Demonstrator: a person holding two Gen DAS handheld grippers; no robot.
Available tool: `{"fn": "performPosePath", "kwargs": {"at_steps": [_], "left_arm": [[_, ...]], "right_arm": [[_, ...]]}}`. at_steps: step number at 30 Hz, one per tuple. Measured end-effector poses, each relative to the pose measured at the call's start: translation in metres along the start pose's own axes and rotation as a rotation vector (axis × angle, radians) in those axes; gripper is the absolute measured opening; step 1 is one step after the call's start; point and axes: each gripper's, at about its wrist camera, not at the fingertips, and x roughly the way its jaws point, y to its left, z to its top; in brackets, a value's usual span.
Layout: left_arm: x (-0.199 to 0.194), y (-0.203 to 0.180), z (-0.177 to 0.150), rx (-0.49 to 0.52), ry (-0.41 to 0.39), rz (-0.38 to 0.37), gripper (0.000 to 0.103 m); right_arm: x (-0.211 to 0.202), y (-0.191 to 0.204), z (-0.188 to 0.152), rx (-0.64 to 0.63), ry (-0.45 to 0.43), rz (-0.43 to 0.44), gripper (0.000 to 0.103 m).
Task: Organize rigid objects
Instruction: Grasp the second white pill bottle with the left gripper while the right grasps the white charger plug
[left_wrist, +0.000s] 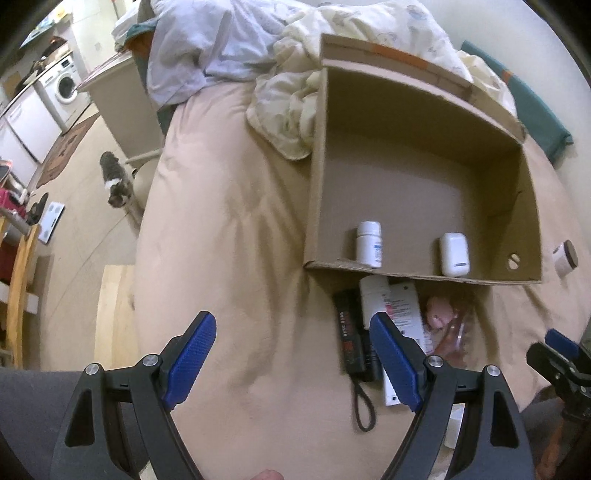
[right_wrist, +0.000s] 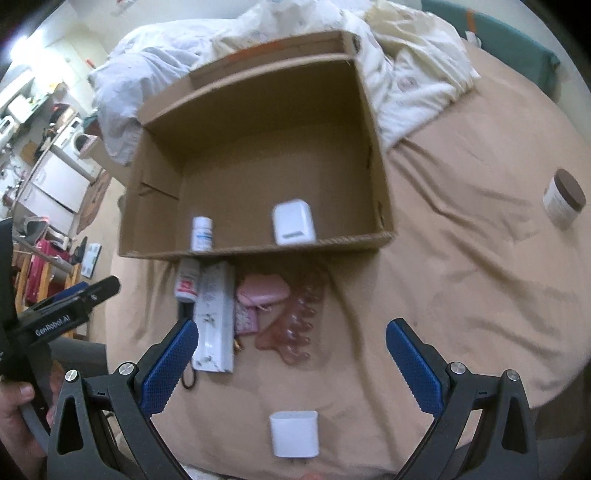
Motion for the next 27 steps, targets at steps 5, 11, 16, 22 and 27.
{"fn": "performPosePath", "kwargs": {"at_steps": [5, 11, 16, 22, 27], "left_arm": [[0.017, -0.009, -0.001, 0.012, 0.05, -0.009, 0.084], [0.044, -0.033, 0.009, 0.037, 0.144, -0.075, 0.071], [0.065, -0.051, 0.025, 0.05, 0.188, -0.119, 0.059], [0.088, -0.06, 0.03, 0.041, 0.256, -0.13, 0.039], [0.094, -0.061, 0.03, 0.031, 0.278, -0.146, 0.024]], "right_arm": [[0.013, -0.011, -0.004, 0.042, 0.069, -0.001, 0.103], [0.02, -0.014, -0.005, 0.064, 0.105, 0.001, 0.103], [0.026, -0.01, -0.002, 0.052, 0.122, 0.016, 0.103], [0.046, -0.005, -0.013, 0.036, 0.264, 0.109, 0.103], [0.07, 0.005, -0.043, -0.043, 0.424, 0.057, 0.103]]}}
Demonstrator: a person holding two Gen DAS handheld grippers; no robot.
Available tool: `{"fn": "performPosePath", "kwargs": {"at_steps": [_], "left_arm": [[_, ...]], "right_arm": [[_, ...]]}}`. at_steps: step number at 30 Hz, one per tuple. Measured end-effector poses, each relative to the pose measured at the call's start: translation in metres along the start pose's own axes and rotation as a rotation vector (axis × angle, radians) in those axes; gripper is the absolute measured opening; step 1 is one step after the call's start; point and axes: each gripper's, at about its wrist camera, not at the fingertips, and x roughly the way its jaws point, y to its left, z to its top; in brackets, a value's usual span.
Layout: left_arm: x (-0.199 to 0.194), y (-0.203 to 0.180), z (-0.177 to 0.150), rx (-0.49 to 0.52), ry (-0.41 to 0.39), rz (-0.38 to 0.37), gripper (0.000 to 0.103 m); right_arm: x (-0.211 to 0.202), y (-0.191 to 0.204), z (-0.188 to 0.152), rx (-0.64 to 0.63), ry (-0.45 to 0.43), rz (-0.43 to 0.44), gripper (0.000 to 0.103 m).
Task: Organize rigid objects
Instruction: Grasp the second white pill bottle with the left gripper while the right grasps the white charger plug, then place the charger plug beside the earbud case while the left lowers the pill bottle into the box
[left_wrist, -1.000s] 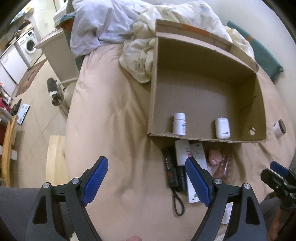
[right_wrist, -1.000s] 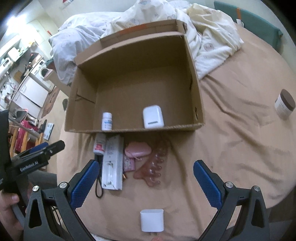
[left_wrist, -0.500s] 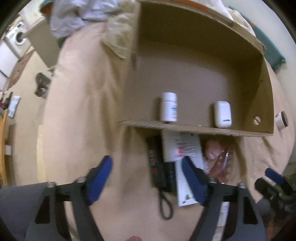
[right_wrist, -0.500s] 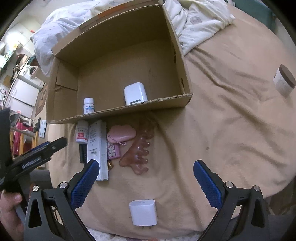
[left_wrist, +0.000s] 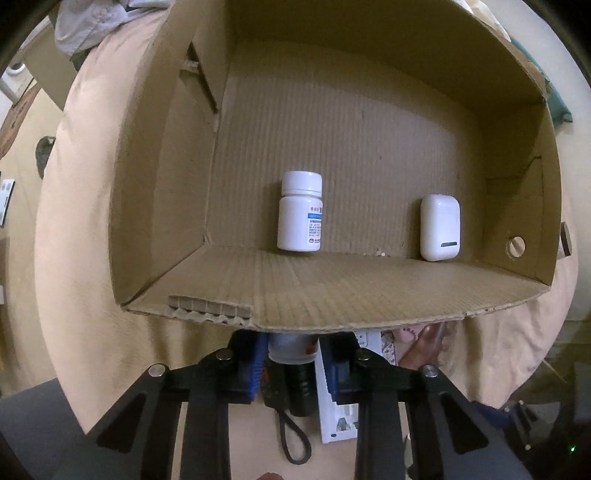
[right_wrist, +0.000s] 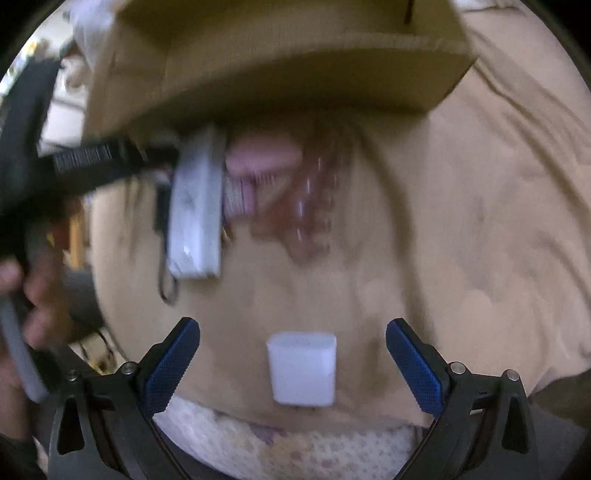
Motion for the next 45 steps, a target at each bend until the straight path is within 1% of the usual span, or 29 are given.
{"fn": "performPosePath", "kwargs": {"at_steps": [2, 5, 8, 9, 10, 11, 12, 14, 17, 21, 23, 25, 27, 29, 31, 33, 35, 37, 40, 43, 45], "left_arm": [[-0.001, -0.001, -0.002, 0.008, 0.002, 0.006, 0.024], [-0.006, 0.0, -0.004, 0.008, -0.003, 0.017, 0.024], [-0.012, 0.0, -0.006, 0.019, -0.023, 0.034, 0.024], [-0.015, 0.0, -0.007, 0.023, -0.032, 0.046, 0.024], [-0.017, -0.004, -0.007, 0.024, -0.037, 0.054, 0.024], [-0.018, -0.004, -0.007, 0.025, -0.042, 0.06, 0.024], [-0.02, -0.006, -0.011, 0.028, -0.049, 0.069, 0.024], [-0.024, -0.006, -0.013, 0.035, -0.064, 0.083, 0.024], [-0.027, -0.008, -0.018, 0.038, -0.075, 0.09, 0.024], [-0.03, -0.008, -0.028, 0.063, -0.092, 0.118, 0.024], [-0.033, -0.01, -0.039, 0.066, -0.092, 0.126, 0.024], [-0.04, -0.015, -0.043, 0.073, -0.091, 0.134, 0.024], [-0.06, -0.009, -0.05, 0.088, -0.11, 0.157, 0.024], [-0.075, -0.006, -0.052, 0.092, -0.129, 0.17, 0.024], [-0.091, -0.009, -0.056, 0.079, -0.133, 0.159, 0.024], [-0.103, -0.009, -0.053, 0.083, -0.148, 0.149, 0.024], [-0.117, -0.015, -0.051, 0.107, -0.185, 0.153, 0.024], [-0.122, -0.015, -0.046, 0.121, -0.206, 0.157, 0.024], [-0.124, -0.015, -0.047, 0.128, -0.209, 0.136, 0.024], [-0.122, -0.012, -0.045, 0.138, -0.219, 0.123, 0.024], [-0.122, -0.011, -0.044, 0.134, -0.223, 0.114, 0.024]], "right_arm": [[0.006, 0.002, -0.006, -0.019, 0.027, -0.029, 0.103], [0.014, 0.004, -0.009, -0.034, 0.065, -0.039, 0.08], [0.021, 0.015, -0.016, -0.079, 0.095, -0.044, 0.076], [0.023, 0.019, -0.016, -0.097, 0.099, -0.052, 0.067], [0.025, 0.023, -0.017, -0.116, 0.103, -0.073, 0.06], [0.027, 0.025, -0.017, -0.126, 0.098, -0.103, 0.044], [0.026, 0.025, -0.017, -0.13, 0.086, -0.127, 0.044], [0.022, 0.026, -0.015, -0.133, 0.064, -0.113, 0.044], [0.012, 0.027, -0.012, -0.14, -0.002, -0.12, 0.044], [0.002, 0.025, -0.004, -0.126, -0.042, -0.097, 0.044], [-0.004, 0.025, -0.002, -0.128, -0.063, -0.087, 0.044], [-0.009, 0.024, -0.003, -0.126, -0.083, -0.078, 0.044], [-0.015, 0.028, 0.008, -0.121, -0.106, -0.071, 0.044], [-0.023, 0.027, 0.011, -0.114, -0.134, -0.061, 0.044], [-0.029, 0.028, 0.017, -0.1, -0.165, -0.048, 0.044], [-0.038, 0.025, 0.016, -0.088, -0.201, -0.027, 0.044], [-0.048, 0.022, 0.019, -0.066, -0.243, 0.0, 0.044], [-0.051, 0.015, 0.02, -0.033, -0.263, 0.024, 0.044], [-0.059, 0.012, 0.023, -0.015, -0.305, 0.045, 0.044], [-0.062, 0.009, 0.024, 0.005, -0.326, 0.061, 0.044], [-0.072, 0.004, 0.022, 0.014, -0.343, 0.068, 0.044]]}}
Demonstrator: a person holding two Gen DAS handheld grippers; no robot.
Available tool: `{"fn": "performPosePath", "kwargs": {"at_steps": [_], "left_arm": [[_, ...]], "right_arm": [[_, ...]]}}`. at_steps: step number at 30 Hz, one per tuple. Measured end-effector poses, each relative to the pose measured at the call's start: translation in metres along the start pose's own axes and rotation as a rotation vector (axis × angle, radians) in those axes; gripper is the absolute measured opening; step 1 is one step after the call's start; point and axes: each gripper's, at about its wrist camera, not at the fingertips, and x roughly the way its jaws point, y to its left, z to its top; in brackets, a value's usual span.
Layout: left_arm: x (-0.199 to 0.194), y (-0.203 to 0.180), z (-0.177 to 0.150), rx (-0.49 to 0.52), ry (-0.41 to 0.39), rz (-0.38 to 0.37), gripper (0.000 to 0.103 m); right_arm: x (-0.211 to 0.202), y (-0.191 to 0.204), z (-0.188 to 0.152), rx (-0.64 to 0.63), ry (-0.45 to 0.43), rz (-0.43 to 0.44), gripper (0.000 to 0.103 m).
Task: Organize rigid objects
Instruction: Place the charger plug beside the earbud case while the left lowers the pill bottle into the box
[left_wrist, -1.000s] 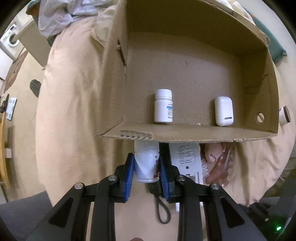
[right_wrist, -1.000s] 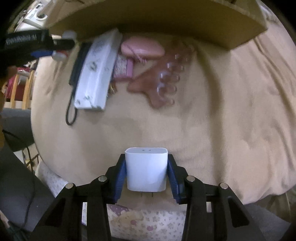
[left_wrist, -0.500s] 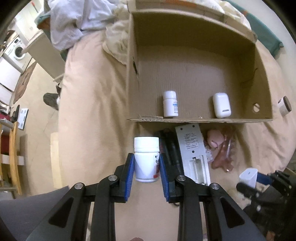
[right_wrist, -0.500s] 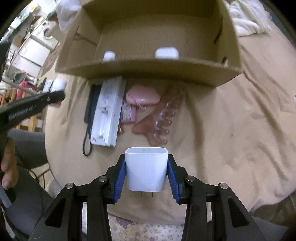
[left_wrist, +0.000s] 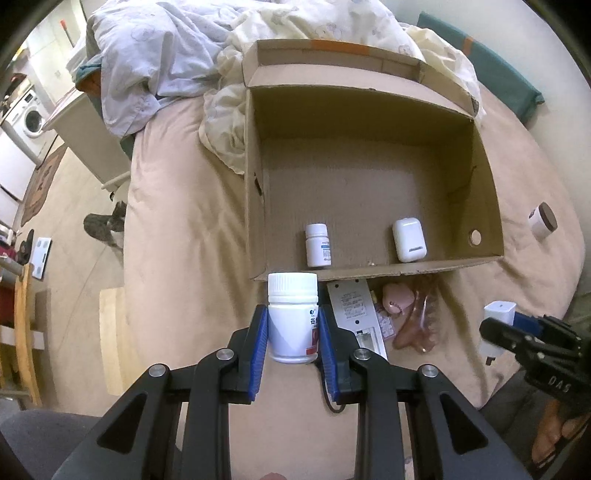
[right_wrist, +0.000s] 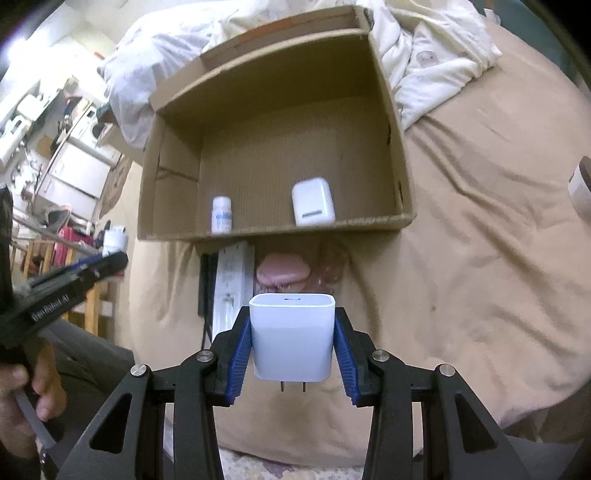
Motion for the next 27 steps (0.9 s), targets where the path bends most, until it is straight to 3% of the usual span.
{"fn": "performPosePath", "kwargs": {"at_steps": [14, 27], "left_arm": [[0.006, -0.015, 0.049, 0.048, -0.054, -0.011, 0.024], [0.051, -0.035, 0.079, 0.088, -0.038, -0.011, 0.024]], "right_arm": [[-0.027, 0.012, 0.065, -0.037, -0.098, -0.012, 0.044], [0.01, 0.02, 0.111, -0.068, -0.079, -0.016, 0.044]]}}
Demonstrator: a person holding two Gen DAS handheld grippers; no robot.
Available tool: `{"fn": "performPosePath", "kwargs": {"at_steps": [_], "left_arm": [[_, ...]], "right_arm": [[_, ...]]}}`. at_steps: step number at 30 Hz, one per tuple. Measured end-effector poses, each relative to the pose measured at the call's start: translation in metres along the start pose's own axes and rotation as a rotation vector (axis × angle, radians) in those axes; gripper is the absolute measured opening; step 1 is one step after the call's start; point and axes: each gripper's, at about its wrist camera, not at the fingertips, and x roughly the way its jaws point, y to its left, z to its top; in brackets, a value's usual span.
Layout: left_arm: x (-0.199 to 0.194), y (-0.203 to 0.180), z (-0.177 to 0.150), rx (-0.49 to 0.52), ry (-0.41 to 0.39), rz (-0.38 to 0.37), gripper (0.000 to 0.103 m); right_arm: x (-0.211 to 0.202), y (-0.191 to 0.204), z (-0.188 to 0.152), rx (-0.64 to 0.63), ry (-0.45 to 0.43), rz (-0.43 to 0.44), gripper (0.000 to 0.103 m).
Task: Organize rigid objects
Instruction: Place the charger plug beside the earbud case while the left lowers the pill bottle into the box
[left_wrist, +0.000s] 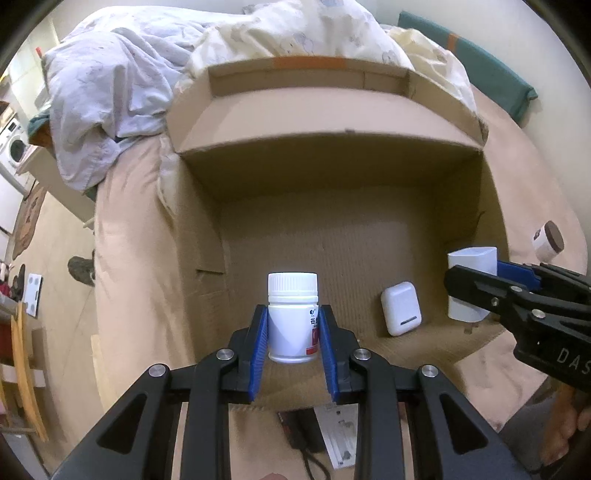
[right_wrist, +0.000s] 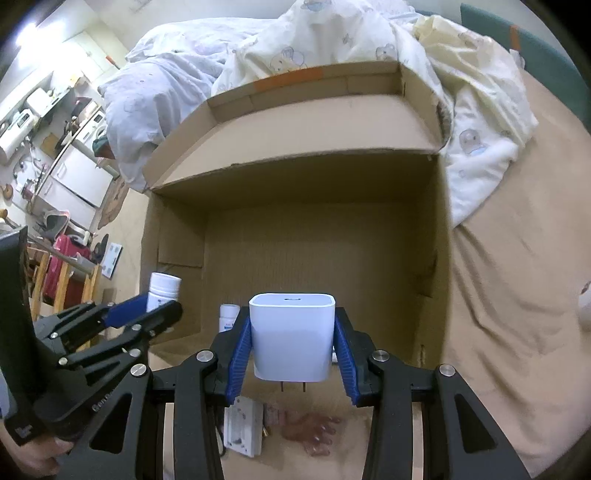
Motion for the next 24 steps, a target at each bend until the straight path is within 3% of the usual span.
{"fn": "performPosePath", "kwargs": {"at_steps": [8, 24], "left_arm": [[0.032, 0.001, 0.0, 0.002, 0.034, 0.012, 0.024], [0.055, 0.001, -0.005, 0.008, 0.063, 0.053, 0.024]], "right_arm": [[0.028, -0.003, -0.004, 0.003, 0.039, -0.007, 0.044], [0.052, -0.01, -0.01, 0.006, 0.103, -0.063, 0.044]]}}
